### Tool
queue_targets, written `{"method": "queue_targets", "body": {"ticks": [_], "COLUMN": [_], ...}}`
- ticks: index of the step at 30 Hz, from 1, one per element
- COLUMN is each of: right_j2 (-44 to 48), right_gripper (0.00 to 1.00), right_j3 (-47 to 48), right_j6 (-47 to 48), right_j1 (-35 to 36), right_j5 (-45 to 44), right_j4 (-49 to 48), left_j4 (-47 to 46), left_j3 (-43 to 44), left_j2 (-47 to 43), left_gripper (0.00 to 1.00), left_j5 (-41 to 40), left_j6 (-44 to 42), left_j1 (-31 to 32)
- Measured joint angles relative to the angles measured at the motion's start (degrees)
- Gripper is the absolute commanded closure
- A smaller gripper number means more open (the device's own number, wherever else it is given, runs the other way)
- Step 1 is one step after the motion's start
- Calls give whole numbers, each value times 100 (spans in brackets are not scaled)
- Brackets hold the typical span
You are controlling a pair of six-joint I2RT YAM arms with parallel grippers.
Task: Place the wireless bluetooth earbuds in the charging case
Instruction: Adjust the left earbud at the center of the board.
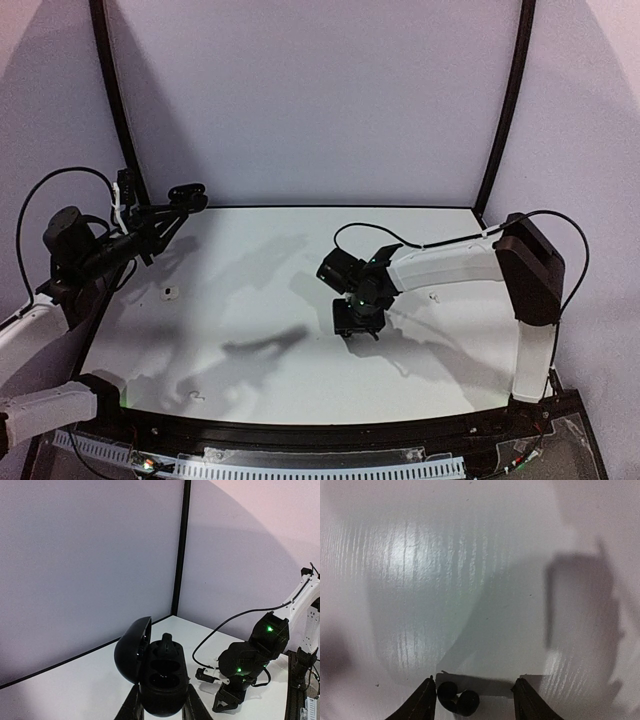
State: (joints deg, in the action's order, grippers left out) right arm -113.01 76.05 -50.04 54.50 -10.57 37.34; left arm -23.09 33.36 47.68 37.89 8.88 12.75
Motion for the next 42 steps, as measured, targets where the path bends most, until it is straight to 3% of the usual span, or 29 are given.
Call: {"method": "queue_targets", "body": {"ticks": [7, 12, 18, 24, 32, 42], "right_j2": [306, 876, 1150, 1051, 920, 529], "right_gripper": [46, 64, 57, 62, 63, 68], "right_j3": [170, 282, -485, -649, -837, -778], "right_j6": [1453, 2833, 4562, 5650, 6457, 6832], "right_j1": [0, 48, 326, 170, -72, -138], "right_j5": [140, -17, 293, 1178, 1668, 1668], "right_j4": [-98, -144, -444, -487, -776, -824], "left_j4": [2, 2, 4, 7, 39, 39], "left_j3": [0, 0, 0, 0, 0, 0], "left_j2": [-2, 0, 0, 31, 50, 61], "left_gripper": [99, 99, 99, 99, 99, 99], "left_j5": [0, 0, 0, 0, 0, -2], "left_j6": [-33, -39, -59, -101, -109, -122], "left_j1": [0, 0, 0, 0, 0, 0]}}
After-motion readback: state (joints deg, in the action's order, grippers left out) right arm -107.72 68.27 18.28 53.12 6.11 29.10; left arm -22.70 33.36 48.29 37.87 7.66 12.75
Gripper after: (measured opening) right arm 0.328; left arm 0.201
